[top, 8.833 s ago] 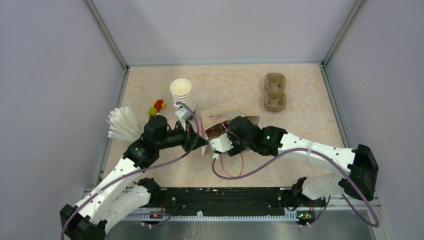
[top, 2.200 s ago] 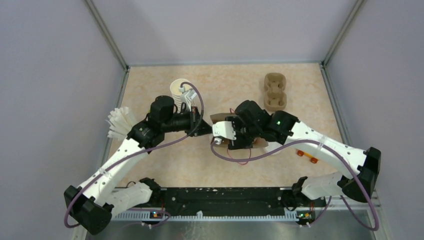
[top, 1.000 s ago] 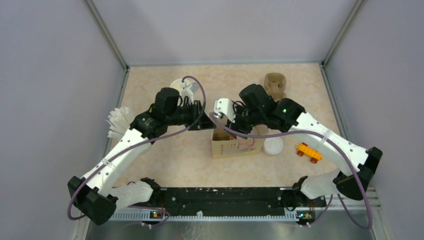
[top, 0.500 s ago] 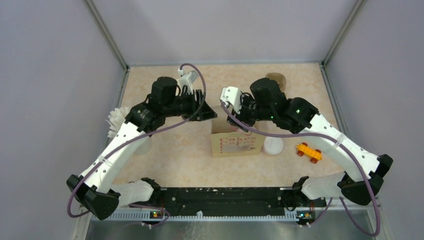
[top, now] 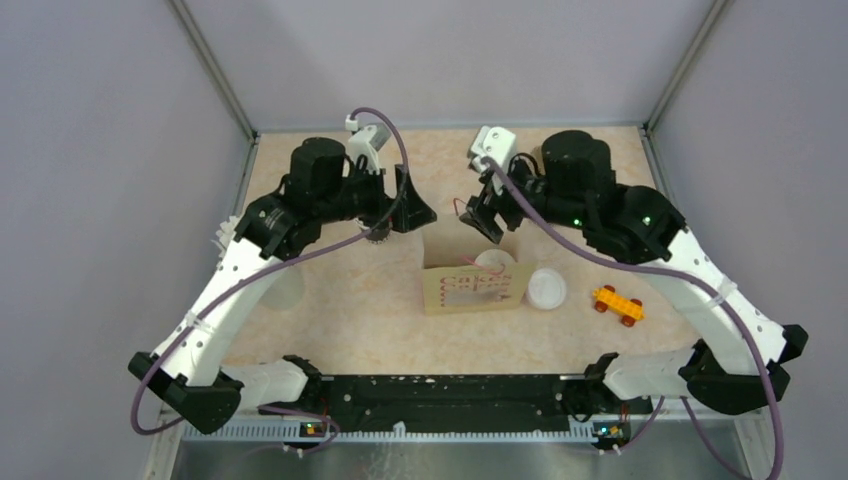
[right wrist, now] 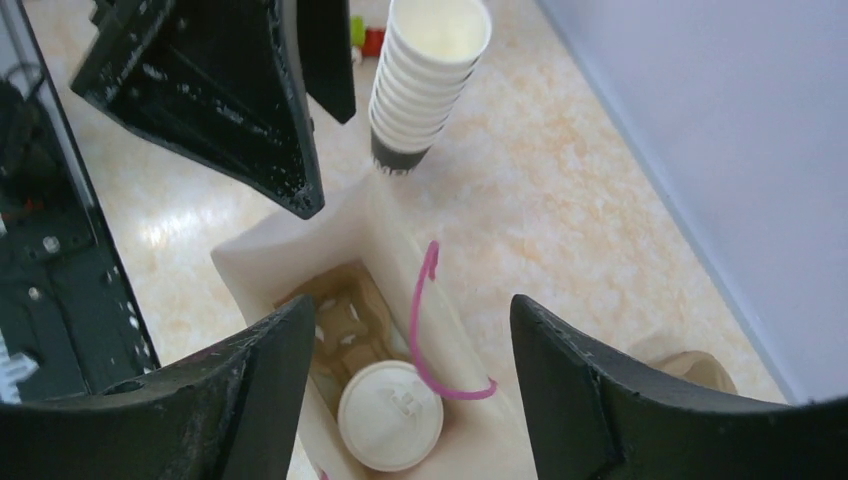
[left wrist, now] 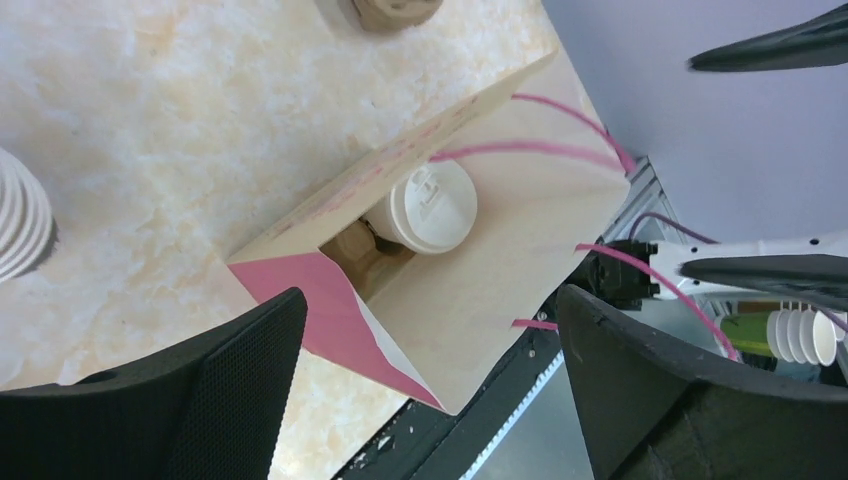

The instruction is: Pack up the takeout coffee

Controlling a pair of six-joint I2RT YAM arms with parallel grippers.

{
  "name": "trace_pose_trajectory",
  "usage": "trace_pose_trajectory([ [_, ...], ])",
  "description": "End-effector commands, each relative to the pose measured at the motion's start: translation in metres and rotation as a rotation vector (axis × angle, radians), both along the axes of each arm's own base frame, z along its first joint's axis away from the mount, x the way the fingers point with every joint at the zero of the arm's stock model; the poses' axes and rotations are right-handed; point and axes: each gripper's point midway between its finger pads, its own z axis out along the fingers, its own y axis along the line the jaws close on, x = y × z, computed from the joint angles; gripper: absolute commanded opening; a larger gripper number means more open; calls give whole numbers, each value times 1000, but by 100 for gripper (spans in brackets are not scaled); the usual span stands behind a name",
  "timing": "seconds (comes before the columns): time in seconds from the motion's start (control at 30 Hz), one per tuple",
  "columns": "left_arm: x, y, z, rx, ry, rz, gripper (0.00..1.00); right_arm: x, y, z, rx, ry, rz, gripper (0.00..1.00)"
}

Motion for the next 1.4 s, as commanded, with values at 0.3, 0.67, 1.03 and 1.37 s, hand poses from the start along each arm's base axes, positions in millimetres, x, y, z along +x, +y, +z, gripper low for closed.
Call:
trace_pose_trajectory([
  [0.3, 4, 85, 56, 114, -249, 365, 99, 12, -77, 88, 517, 77, -577, 96],
  [0.67, -27, 201, 0, 492, -102, 802, 97, -2, -130, 43, 582, 230, -871, 98],
  [1.03, -67, 248, -30, 303, 46, 1195, 91, -12, -122, 22, 482, 226, -766, 96],
  [1.37, -51, 246, -63, 439, 103, 1246, 99, -15, -132, 20, 410, 143, -725, 96],
])
